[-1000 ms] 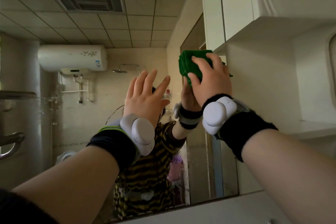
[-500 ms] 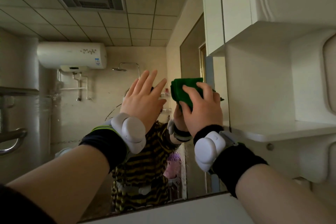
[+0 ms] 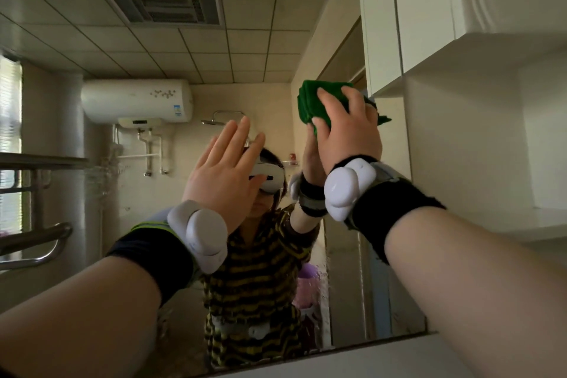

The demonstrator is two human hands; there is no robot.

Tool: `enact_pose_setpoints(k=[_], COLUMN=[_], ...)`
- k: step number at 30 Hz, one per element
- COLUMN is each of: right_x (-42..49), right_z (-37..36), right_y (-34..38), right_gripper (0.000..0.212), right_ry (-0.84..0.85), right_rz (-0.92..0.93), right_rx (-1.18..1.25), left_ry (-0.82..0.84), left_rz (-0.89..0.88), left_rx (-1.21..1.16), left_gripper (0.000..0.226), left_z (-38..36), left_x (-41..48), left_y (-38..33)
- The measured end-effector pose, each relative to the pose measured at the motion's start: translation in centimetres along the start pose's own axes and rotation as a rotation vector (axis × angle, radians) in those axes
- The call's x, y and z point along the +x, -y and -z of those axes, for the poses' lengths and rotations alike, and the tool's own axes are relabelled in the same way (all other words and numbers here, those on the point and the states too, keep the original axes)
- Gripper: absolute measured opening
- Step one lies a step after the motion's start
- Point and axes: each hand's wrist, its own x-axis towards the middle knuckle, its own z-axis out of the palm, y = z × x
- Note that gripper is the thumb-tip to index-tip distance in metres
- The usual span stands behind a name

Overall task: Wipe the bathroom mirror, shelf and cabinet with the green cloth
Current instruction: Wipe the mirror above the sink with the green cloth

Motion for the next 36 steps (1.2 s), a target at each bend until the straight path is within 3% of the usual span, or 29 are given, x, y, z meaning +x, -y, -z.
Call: enact_pose_setpoints(k=[6, 25, 36], right_x=[-1.1, -8.7, -6.7], right_z=[-0.4, 0.7, -0.5], right_y=[-0.5, -0.1, 0.4], right_gripper=[0.042, 0.045, 0.053], right_ry=[-0.062, 0.033, 0.136], right_rz=[0.06, 0.059, 0.016], right_rx=[-0.039, -0.046, -0.049], left_ry=[-0.044, -0.068, -0.071], left_rz=[0.002, 0.056, 0.063], left_rx=[0.026, -0.005, 0.001], left_gripper=[0.058, 0.068, 0.067], left_z=[-0.8, -0.7, -0.9], left_x=[-0.3, -0.6, -0.6], left_y=[-0.5, -1.7, -1.7])
